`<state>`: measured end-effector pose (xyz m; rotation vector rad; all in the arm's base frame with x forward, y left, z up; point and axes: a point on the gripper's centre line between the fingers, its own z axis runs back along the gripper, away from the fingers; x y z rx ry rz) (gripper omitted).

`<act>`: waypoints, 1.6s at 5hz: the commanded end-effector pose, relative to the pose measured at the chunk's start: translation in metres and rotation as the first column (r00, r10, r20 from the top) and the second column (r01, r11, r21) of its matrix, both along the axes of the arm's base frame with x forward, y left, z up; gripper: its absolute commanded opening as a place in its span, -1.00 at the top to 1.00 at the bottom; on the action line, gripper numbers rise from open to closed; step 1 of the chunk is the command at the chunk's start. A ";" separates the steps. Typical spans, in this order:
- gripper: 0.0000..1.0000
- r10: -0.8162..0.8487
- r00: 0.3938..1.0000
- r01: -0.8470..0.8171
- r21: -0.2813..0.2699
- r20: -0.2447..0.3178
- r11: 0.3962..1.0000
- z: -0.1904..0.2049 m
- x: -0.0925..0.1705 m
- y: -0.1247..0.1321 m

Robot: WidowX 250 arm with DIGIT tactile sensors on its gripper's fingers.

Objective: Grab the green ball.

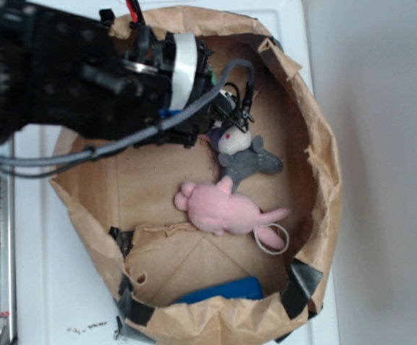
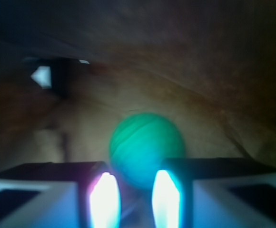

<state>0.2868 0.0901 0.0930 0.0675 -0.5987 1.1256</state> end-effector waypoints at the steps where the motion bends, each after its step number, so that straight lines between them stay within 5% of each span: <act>1: 1.00 -0.127 0.982 0.133 -0.036 0.138 0.990 0.074 0.003 -0.026; 2: 1.00 -0.123 0.985 0.129 -0.043 0.123 0.991 0.070 0.009 -0.019; 3: -1.00 -0.117 0.989 0.122 -0.057 0.087 0.991 0.056 0.013 -0.001; 7: -1.00 0.085 0.994 -0.080 0.075 -0.064 0.994 -0.005 0.012 0.052; 8: -1.00 0.235 0.963 -0.232 0.041 -0.132 0.972 -0.016 0.004 0.061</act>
